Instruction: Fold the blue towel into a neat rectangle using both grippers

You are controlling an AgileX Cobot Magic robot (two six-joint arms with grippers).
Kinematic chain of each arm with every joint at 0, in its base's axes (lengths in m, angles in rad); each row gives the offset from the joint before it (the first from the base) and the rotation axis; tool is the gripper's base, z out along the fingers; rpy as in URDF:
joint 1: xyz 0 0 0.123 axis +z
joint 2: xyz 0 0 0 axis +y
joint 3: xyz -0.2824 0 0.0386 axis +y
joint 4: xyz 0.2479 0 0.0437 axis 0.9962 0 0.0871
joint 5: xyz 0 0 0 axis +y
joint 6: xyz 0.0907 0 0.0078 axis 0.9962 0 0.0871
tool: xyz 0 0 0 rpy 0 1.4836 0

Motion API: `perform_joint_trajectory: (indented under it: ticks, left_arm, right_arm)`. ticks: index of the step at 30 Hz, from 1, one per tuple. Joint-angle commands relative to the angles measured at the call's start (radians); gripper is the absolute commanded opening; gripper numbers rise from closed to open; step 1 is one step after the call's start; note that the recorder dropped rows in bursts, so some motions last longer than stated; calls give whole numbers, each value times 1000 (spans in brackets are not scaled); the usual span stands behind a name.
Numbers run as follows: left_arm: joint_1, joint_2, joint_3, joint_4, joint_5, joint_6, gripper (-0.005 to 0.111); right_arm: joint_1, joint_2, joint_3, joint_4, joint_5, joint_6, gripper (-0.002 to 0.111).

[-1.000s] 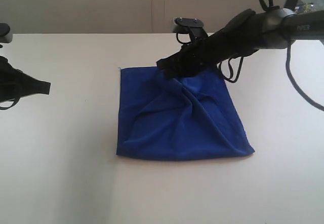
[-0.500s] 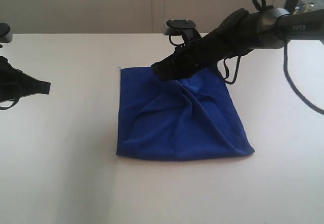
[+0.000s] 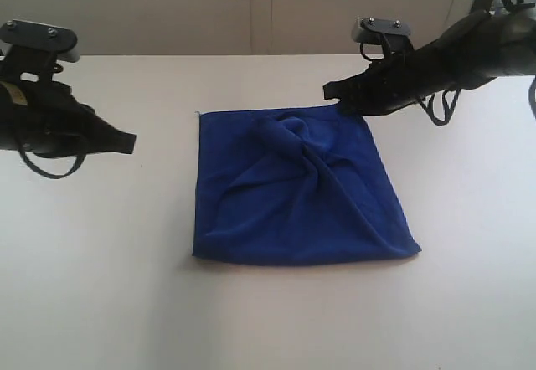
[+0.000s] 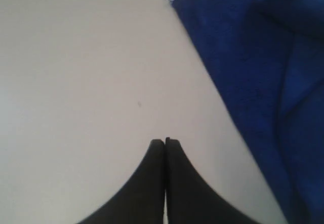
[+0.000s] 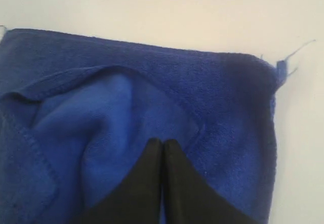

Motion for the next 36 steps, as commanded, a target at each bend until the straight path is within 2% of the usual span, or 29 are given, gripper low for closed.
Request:
perform_joint_trajectory:
  ticks: [1, 6, 18, 36]
  left_arm:
    - [-58, 71, -62, -11, 11, -1, 0]
    - [-97, 152, -125, -11, 42, -1, 0]
    - [-97, 232, -165, -11, 47, -8, 0]
    - [-97, 238, -172, -18, 27, -15, 0]
  right_arm:
    - [-3, 43, 7, 0, -96, 38, 9]
    - [-3, 81, 7, 6, -139, 63, 20]
    - [-3, 87, 5, 89, -161, 48, 32]
    - [39, 119, -17, 161, -197, -12, 32]
